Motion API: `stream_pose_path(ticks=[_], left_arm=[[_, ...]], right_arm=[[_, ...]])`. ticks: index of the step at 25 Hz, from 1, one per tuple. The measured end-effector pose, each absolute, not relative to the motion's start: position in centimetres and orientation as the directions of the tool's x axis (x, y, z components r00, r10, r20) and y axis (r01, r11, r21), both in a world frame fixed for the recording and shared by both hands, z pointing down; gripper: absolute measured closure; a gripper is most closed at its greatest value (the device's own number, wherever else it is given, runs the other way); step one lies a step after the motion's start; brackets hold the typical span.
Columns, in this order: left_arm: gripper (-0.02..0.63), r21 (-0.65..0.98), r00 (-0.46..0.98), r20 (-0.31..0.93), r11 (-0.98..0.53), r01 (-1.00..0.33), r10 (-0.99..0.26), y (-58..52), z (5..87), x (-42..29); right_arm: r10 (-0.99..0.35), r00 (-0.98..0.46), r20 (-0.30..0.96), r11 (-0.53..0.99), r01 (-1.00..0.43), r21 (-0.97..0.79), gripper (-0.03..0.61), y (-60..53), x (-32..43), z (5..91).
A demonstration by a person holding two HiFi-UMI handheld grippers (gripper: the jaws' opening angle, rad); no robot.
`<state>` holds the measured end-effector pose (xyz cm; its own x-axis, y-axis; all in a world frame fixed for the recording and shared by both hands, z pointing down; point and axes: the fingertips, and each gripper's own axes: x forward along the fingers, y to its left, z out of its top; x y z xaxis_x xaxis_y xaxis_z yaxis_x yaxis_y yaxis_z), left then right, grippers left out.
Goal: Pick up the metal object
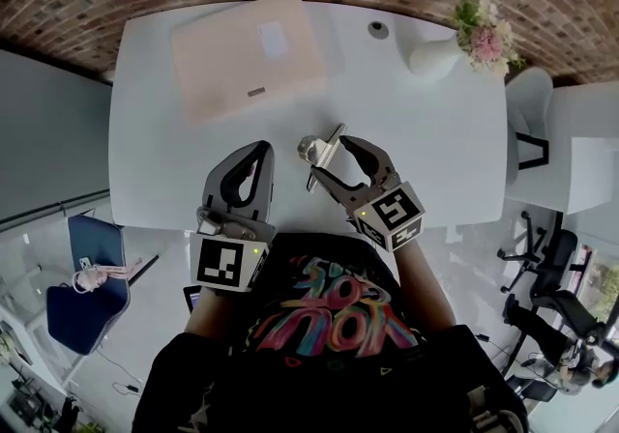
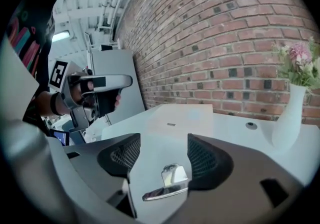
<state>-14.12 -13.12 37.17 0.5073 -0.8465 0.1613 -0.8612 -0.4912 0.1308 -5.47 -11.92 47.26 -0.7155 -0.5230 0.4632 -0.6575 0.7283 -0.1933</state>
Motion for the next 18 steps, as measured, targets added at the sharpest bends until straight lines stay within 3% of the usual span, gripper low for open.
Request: stream_pose_path(ticks=[18], left_arm=[[0.584,0.156,0.445,0.204,-0.419,-0.894,-0.872,-13.7,39.4,-16.1]], right_arm=[[-0.377,-0.654,0.656,0.770,-0.615,-0.171,0.244,-13.0,-7.8,58.2]])
